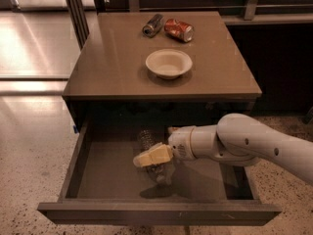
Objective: Pick water bottle from top drawer and place on counter
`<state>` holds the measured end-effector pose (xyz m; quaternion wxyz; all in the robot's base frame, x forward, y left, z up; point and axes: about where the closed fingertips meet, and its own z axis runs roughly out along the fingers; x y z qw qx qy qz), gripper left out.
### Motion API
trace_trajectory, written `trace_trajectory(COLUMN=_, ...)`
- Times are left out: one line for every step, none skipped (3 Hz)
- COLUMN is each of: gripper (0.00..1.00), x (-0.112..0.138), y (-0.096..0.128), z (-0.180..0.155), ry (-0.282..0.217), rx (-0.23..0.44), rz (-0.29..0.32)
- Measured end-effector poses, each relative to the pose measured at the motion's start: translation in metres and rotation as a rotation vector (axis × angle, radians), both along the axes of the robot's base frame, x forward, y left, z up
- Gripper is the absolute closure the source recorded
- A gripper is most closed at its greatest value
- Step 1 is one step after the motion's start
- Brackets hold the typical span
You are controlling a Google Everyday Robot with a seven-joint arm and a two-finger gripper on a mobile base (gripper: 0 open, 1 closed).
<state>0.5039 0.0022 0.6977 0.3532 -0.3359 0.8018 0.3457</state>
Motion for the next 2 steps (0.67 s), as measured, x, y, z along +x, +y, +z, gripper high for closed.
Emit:
trace_trajectory(gripper=0.00, x=0.002, y=-0.003, z=-0.033, ry=0.031, rx=-0.025, rz=-0.050)
trace_trajectory(gripper=0.00, x=0.003, y=-0.001, z=-0.063, ry=0.062, rx=-0.055, rz=-0.073)
